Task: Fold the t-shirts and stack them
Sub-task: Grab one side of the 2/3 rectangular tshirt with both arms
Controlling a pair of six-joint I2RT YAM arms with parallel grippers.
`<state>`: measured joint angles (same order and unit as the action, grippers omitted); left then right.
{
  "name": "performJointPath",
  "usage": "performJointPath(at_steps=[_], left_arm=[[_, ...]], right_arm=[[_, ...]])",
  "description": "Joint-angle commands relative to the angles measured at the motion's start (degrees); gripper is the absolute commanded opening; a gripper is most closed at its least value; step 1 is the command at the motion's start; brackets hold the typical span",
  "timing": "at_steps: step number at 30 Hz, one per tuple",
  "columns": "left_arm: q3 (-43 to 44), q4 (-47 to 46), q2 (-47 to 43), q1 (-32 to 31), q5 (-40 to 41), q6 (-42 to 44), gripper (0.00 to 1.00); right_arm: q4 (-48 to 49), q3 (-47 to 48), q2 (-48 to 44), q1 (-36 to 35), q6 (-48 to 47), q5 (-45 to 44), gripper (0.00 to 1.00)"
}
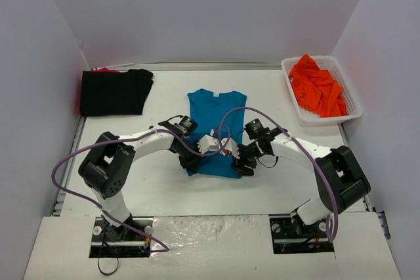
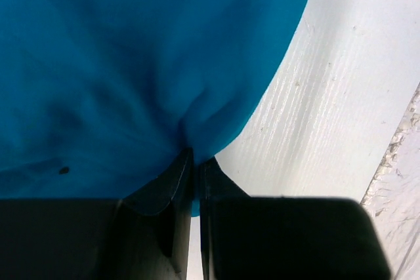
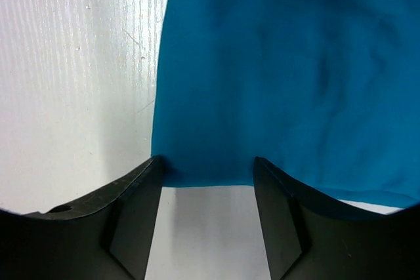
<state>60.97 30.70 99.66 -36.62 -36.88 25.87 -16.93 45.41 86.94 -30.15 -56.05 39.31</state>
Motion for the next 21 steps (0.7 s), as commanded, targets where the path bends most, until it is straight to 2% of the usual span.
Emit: performJointPath(at_steps=[1,7,10,11,18,21], left_arm=[[2.8,-1.0,-1.0,-0.3,-4.8,0.1,0.02],[3.8,-1.1,0.6,-0.1,-5.1,-1.0,0.03],[4.8,-0.6,1.9,-0.1,-5.1,-1.4,0.02],[5.1,-0.4,2.6,0.0,-5.2,-1.5,0.02],[6.2,0.4,4.1,0.1,-7.2,-1.4,0.02],[6.2,0.7,4.1,0.2,-7.5,-1.3,0.02]], right_arm=[[-2.8,0.7,-0.8,-1.2,2.4,-2.1,0.53],[-3.7,0.1,-2.5,-1.2,2.4,-1.3,0.55],[-4.2,-0.1,-1.3,-1.3,1.8,-0.5,0.57],[-4.2,-0.4,-1.1,-1.3,1.6,-0.6,0.60],[-4.0,0.0,2.1,-1.8,0.5,-2.6,0.60],[-3.4,-0.4,3.7,-1.8,0.0,-5.2,0.47]])
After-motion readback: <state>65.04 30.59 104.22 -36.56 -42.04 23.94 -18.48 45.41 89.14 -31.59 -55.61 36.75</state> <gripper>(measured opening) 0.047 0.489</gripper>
